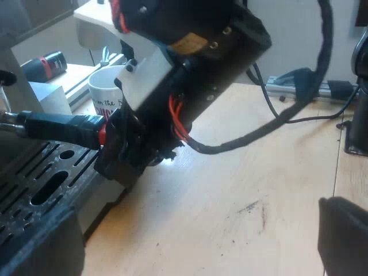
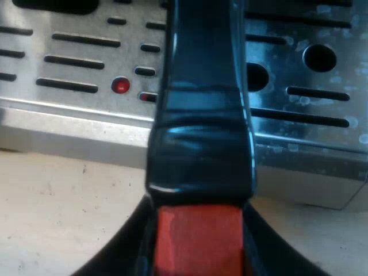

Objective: Grind coffee beans and then tamp

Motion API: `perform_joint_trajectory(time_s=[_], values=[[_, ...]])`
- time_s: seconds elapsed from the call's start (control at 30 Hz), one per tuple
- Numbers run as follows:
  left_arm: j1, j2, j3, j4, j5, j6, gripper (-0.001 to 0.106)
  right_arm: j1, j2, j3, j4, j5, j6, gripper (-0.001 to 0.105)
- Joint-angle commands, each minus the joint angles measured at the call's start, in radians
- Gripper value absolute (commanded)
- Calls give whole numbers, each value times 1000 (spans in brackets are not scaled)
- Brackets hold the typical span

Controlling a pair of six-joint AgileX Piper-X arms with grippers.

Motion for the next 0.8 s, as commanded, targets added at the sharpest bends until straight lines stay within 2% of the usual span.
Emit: perform_joint_trajectory(time_s=[0.03,0.17,0.4,0.57,0.6,0.67,0.8], values=[[-2,-6,-6,-2,-7,-9,84,59,-14,-5,-2,15,-21,0],[-2,-6,-6,-2,-7,-9,84,104,-14,-5,-2,58,-19,0],[-2,-6,-6,-2,-7,-9,84,178,-40,-5,108,190,100,0],[-2,-6,-6,-2,-7,-9,84,215,-69,-4,159,215,119,0],[-2,-6,-6,-2,-9,-9,84,232,-88,-2,196,230,149,0],[-2,-6,-11,1,-9,-9,84,249,-108,-2,239,233,170,0],[-2,-6,-57,36,-15,-9,84,286,-140,-2,292,239,180,0]])
